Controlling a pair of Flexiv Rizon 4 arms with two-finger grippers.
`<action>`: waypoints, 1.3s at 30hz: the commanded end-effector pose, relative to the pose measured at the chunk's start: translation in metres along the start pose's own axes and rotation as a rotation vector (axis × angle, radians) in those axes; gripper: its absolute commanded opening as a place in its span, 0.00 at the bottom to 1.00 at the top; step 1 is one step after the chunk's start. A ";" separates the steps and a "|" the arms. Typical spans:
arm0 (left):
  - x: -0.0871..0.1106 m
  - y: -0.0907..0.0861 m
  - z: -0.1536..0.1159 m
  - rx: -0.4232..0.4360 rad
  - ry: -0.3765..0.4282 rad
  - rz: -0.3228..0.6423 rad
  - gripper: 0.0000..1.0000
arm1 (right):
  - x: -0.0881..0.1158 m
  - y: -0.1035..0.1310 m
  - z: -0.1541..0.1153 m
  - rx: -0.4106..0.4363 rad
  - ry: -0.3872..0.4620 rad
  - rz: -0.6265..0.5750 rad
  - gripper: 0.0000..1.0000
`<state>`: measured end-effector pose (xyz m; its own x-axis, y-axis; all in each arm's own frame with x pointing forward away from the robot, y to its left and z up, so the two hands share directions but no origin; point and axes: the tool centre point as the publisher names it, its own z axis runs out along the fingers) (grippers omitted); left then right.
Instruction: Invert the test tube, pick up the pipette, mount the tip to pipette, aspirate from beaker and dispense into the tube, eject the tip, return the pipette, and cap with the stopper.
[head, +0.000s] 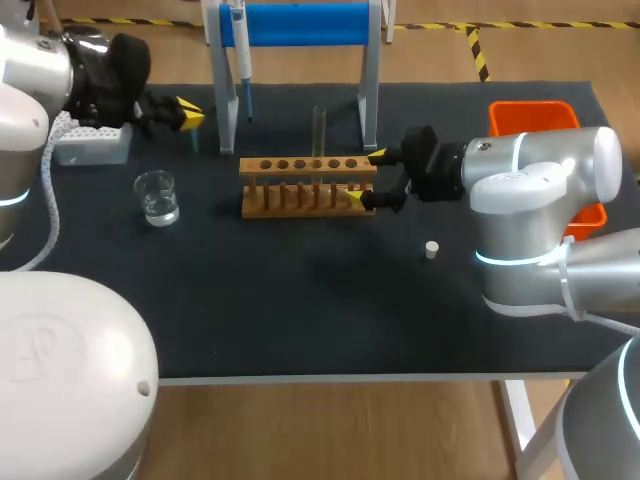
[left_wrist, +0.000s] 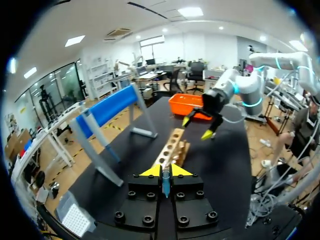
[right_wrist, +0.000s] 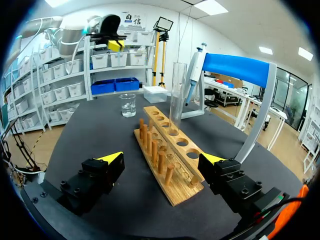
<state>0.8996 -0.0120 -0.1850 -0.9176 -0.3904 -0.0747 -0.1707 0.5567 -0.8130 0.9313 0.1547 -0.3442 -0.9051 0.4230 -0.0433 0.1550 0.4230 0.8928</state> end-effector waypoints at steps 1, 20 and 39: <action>0.024 -0.022 0.002 -0.019 0.046 0.013 0.00 | 0.000 0.000 -0.001 -0.001 0.002 0.000 1.00; 0.089 -0.078 0.054 0.025 0.185 0.088 0.00 | 0.000 0.000 -0.001 -0.001 0.002 0.000 1.00; 0.109 -0.107 0.090 0.048 0.157 0.062 0.00 | 0.000 0.000 -0.001 -0.001 0.002 0.000 1.00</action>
<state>0.8487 -0.1751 -0.1559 -0.9724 -0.2308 -0.0348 -0.0969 0.5349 -0.8393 0.9313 0.1547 -0.3442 -0.9051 0.4230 -0.0433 0.1550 0.4231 0.8927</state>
